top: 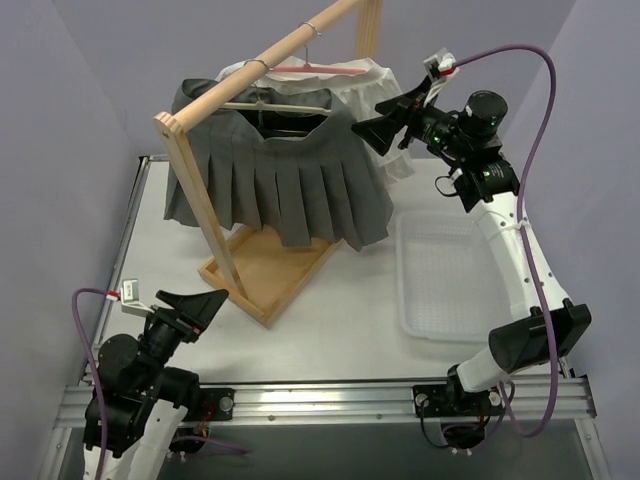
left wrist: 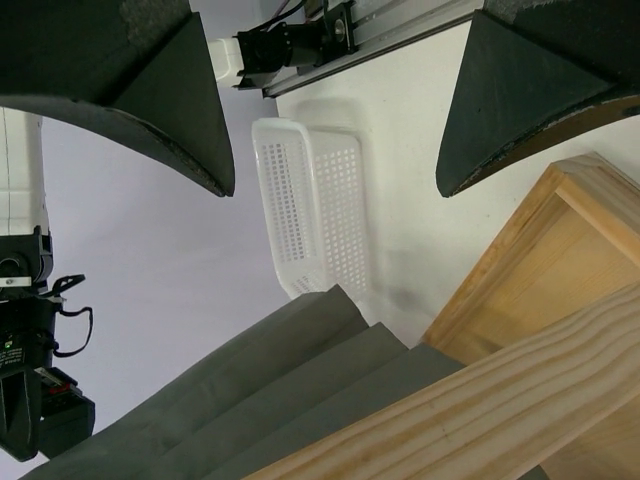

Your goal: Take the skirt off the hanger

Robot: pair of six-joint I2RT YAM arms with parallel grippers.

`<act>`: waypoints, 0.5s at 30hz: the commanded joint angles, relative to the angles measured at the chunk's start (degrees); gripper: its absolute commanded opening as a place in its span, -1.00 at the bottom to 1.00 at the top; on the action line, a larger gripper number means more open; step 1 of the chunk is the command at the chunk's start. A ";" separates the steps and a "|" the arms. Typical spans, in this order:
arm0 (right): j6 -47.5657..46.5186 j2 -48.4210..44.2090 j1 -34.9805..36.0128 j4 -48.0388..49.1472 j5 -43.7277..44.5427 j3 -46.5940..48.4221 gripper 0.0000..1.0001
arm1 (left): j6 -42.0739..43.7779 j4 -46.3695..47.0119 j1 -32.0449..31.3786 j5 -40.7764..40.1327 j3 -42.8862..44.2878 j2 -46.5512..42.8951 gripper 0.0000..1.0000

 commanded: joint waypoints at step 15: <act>2.48 8.86 4.63 9.26 -12.48 9.53 0.24 | -0.27 1.21 0.46 4.34 0.14 -4.49 0.82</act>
